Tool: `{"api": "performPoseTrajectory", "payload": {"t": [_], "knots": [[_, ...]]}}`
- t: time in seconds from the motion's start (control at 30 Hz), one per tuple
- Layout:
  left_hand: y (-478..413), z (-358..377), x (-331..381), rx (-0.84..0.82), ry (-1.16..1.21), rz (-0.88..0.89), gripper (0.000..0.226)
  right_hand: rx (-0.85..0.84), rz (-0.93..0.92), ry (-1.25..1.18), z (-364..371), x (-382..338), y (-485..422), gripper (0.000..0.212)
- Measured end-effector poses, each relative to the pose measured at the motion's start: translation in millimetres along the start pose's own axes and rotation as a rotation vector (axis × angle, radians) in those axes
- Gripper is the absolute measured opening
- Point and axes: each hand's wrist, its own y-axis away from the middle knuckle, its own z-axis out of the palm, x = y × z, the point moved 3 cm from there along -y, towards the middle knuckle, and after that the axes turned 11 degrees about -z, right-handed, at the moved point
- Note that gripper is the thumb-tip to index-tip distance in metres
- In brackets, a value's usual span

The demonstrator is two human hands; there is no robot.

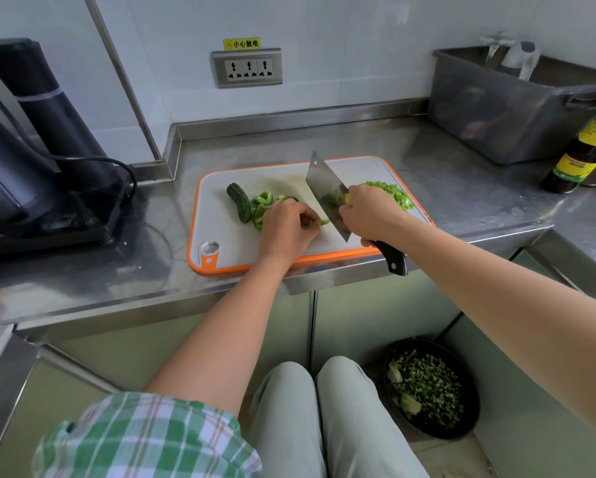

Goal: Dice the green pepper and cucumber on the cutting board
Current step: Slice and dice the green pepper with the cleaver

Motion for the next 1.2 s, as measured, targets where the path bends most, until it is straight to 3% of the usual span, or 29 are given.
{"api": "performPoseTrajectory", "payload": {"t": [0.13, 0.43, 0.63, 0.97, 1.2], "knots": [[0, 0, 0, -0.002, -0.016, 0.003, 0.005, -0.05, -0.02, 0.041, 6, -4, -1, 0.011], [-3, 0, -2, 0.021, 0.015, 0.003, 0.002, 0.081, -0.011, -0.02, 12, 3, -4, 0.011], [-3, 2, -3, -0.002, 0.03, -0.033, 0.001, -0.011, -0.054, 0.051, 7, -3, 1, 0.015], [-2, -2, 1, 0.007, 0.038, 0.007, 0.005, 0.034, -0.007, -0.02, 12, 0, -5, 0.01], [-2, -3, 2, 0.005, 0.026, 0.002, 0.007, -0.039, -0.056, 0.05, 4, -7, 2, 0.01]]}}
